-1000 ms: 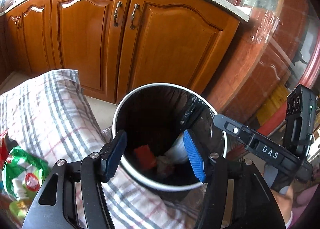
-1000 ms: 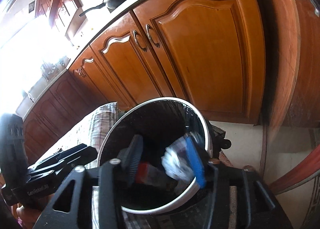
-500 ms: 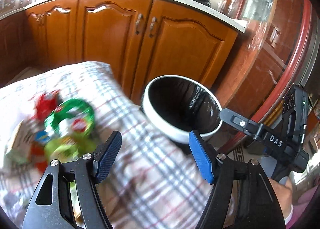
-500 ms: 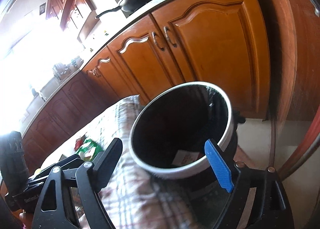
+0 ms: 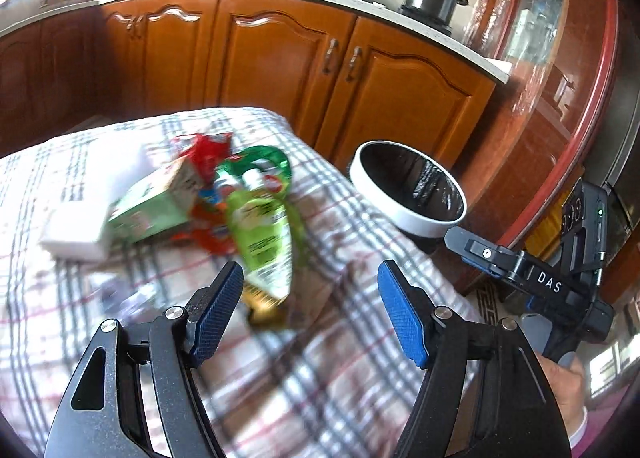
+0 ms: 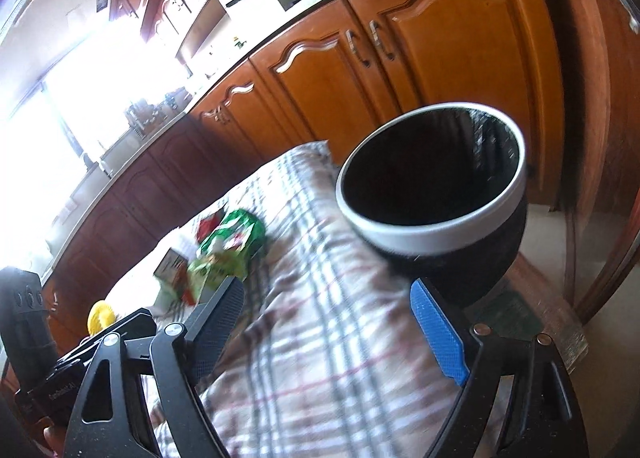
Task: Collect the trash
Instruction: 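Move both open tools back toward the trash pile, then grasp the crumpled foil with the left tool while the right tool grasps the green pouch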
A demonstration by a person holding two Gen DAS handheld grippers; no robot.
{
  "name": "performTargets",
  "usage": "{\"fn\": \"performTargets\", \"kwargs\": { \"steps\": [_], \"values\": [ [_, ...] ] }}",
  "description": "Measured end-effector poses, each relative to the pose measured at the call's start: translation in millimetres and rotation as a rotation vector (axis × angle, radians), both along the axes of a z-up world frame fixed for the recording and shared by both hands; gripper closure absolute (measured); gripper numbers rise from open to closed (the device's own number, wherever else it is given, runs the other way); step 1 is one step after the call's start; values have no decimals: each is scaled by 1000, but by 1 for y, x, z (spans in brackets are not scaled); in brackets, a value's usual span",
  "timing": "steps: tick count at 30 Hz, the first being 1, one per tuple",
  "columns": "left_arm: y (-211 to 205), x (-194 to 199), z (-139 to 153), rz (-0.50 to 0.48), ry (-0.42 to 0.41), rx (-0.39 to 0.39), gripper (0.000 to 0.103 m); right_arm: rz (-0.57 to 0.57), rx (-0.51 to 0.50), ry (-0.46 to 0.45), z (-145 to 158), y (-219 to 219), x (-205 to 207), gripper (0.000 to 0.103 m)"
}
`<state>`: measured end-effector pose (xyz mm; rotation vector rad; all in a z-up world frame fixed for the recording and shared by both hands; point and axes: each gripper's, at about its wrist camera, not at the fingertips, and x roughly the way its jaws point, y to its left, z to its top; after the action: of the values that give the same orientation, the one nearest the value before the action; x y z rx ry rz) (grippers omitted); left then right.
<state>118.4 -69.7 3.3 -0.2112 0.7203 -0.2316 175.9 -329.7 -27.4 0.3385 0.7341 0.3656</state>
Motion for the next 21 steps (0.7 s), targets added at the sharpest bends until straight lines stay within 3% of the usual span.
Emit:
{"fn": "performTargets", "kwargs": {
  "steps": [21],
  "values": [
    [69, -49, -14, 135, 35, -7, 32, 168, -33, 27, -14, 91, -20, 16]
  ]
}}
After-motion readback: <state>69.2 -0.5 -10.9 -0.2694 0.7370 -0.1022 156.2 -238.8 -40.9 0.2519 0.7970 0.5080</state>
